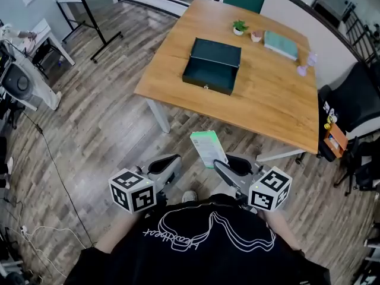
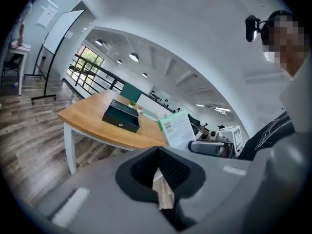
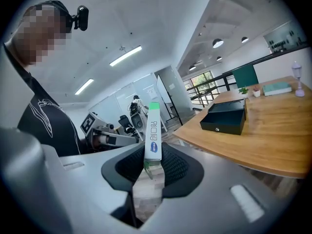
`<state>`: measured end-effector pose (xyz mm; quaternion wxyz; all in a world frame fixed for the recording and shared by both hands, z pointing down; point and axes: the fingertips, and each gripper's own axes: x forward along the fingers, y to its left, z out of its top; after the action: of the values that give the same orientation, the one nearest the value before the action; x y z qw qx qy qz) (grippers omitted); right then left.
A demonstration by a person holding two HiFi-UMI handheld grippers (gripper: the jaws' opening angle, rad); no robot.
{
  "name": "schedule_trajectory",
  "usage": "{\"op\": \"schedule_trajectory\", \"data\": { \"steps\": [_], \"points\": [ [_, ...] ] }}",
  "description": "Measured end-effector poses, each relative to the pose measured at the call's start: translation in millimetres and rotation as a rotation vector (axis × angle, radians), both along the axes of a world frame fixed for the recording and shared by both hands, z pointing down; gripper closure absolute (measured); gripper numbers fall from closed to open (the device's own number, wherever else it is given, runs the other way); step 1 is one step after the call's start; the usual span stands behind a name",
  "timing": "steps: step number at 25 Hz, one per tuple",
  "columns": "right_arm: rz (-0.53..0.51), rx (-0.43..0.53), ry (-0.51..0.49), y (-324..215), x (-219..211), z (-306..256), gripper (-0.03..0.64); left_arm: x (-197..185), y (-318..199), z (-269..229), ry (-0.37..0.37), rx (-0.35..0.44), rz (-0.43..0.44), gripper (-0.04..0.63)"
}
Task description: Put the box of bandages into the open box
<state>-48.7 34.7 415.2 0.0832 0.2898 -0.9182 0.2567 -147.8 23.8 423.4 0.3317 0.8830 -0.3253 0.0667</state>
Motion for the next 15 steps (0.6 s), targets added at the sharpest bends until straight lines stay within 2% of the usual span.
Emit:
{"op": "schedule_trajectory", "data": {
  "steps": [9, 15],
  "points": [
    [0.004, -0.007, 0.009, -83, 11, 5, 0.502, 8, -76, 1, -0.005, -0.003, -0.009, 0.594],
    [-0.035, 0.009, 0.015, -151, 16, -1, 0.502, 9, -134, -1, -0.011, -0.007, -0.051, 0.595]
  ]
}}
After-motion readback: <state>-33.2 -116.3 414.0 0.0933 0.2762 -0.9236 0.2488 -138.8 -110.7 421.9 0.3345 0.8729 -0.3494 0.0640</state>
